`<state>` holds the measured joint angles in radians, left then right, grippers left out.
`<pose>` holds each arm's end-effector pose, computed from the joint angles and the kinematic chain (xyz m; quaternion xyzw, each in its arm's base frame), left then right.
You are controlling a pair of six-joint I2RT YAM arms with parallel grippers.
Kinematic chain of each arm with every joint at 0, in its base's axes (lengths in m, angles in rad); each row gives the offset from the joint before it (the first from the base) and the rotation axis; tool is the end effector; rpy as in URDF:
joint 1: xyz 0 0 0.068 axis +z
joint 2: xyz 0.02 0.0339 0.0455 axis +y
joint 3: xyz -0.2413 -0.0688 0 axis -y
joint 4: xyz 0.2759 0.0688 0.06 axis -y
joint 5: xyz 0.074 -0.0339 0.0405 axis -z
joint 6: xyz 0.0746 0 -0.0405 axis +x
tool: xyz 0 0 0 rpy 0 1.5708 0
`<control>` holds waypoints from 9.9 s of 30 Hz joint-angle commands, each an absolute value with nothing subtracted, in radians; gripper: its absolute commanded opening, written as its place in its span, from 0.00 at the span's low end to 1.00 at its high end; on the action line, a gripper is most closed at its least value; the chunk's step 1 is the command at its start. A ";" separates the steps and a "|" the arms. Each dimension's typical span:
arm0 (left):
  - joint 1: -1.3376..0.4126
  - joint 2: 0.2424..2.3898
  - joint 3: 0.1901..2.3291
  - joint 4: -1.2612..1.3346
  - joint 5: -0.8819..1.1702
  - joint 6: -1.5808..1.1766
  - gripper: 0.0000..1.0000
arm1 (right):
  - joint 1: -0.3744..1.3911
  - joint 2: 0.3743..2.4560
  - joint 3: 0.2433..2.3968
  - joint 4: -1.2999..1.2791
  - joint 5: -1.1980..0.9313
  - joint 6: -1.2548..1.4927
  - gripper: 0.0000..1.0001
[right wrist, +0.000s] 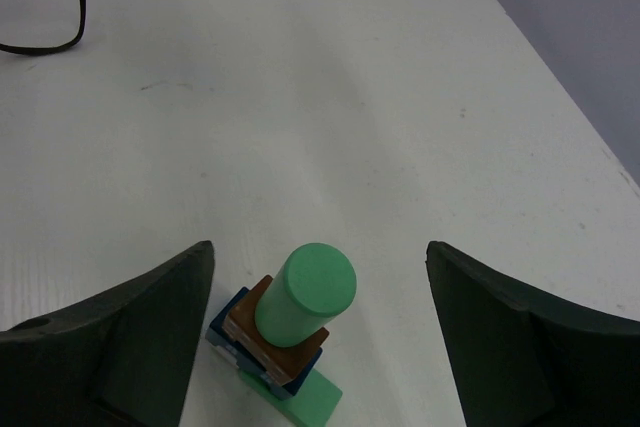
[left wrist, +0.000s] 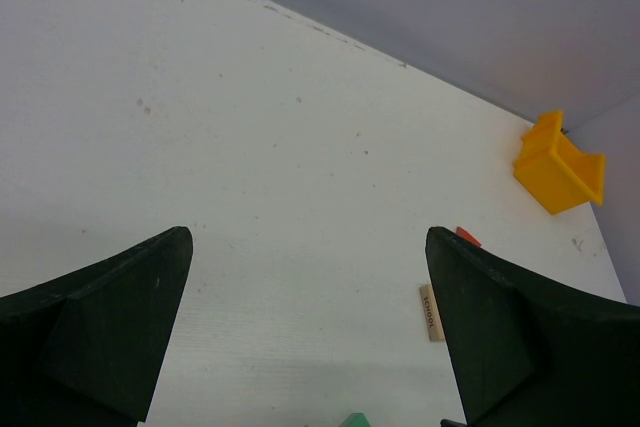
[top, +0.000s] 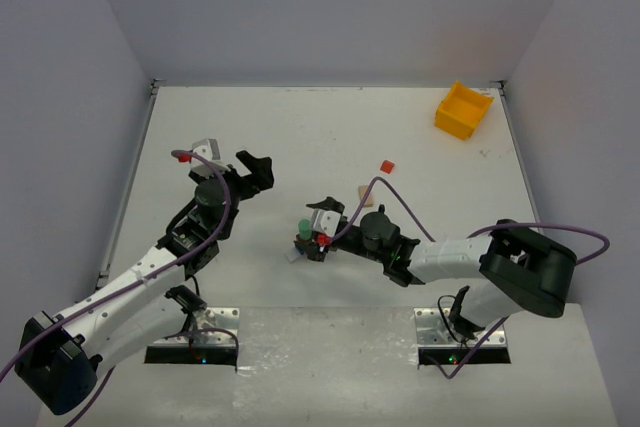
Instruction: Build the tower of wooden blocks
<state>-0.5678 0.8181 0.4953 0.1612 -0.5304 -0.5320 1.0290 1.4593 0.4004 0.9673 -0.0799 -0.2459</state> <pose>0.2498 -0.1146 0.2367 -0.1566 0.7382 -0.1564 0.6373 0.1642 0.2844 0.1286 -0.4609 0.5772 0.2843 0.6112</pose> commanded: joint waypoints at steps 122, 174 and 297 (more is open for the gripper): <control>-0.568 0.641 0.526 -0.083 -0.511 -0.535 1.00 | 0.922 1.724 1.554 -0.872 -0.394 -0.875 0.23; -0.568 0.678 0.531 -0.071 -0.494 -0.533 1.00 | 0.945 1.790 1.595 -0.921 -0.379 -0.907 0.37; -0.567 0.723 0.630 0.127 -0.506 -0.400 1.00 | 0.281 1.710 1.328 -0.533 0.278 0.770 0.99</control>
